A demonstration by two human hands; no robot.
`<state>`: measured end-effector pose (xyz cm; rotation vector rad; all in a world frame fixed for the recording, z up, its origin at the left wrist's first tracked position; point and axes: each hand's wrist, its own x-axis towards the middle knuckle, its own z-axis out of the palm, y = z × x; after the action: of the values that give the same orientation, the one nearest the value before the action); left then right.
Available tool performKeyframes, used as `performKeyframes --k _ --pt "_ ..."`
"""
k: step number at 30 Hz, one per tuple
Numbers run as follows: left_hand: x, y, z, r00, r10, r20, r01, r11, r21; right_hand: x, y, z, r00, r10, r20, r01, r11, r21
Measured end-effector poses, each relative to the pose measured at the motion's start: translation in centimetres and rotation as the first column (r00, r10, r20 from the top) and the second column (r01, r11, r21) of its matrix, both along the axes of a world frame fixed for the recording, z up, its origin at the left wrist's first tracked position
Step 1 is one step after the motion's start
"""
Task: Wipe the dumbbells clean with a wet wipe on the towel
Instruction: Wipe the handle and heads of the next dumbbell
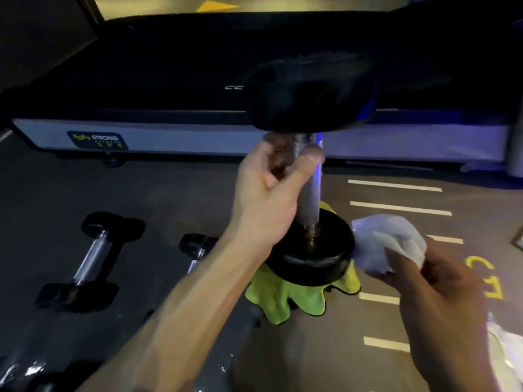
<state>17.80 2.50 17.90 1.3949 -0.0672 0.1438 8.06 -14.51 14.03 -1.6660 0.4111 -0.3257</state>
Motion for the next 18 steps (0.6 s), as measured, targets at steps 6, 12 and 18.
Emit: performKeyframes --k 6,12,18 --pt "1.0 2.5 0.0 0.999 -0.036 -0.032 0.040 0.994 0.105 2.5 0.9 1.0 0.973 0.188 0.133 -0.160 0.968 -0.193" --pt "1.6 5.0 0.0 0.996 -0.051 -0.080 0.064 0.985 0.163 3.3 3.3 0.7 0.875 0.472 0.103 -0.355 0.773 -0.526" --pt "2.1 5.1 0.3 0.997 -0.027 -0.069 0.036 0.991 0.131 2.9 3.8 0.6 0.878 0.471 0.085 -0.362 0.769 -0.528"
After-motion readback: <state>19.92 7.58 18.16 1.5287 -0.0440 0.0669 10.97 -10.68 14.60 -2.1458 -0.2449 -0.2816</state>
